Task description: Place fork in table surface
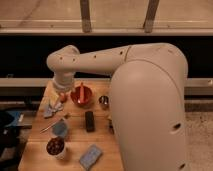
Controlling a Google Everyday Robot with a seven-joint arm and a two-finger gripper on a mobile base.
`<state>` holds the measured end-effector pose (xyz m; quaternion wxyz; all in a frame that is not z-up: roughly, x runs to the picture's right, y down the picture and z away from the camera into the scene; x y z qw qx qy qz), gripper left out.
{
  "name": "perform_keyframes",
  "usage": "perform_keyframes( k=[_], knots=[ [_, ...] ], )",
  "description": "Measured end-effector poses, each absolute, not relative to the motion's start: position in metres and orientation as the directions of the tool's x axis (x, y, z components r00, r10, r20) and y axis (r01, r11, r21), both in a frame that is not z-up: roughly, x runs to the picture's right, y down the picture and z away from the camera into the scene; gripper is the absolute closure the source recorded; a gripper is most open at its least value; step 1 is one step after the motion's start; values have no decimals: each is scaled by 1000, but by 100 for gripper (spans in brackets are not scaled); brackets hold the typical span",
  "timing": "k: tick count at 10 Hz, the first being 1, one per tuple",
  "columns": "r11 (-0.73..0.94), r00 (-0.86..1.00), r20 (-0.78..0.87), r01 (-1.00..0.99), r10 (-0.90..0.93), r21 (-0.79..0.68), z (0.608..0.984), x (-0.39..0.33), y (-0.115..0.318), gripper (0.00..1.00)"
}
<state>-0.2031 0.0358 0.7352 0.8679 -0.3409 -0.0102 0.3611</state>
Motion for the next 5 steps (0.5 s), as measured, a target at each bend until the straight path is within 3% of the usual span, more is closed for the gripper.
perform_keyframes(
  k=[5],
  knots=[
    [474, 730, -267, -633, 629, -613, 748, -211, 53, 20]
  ],
)
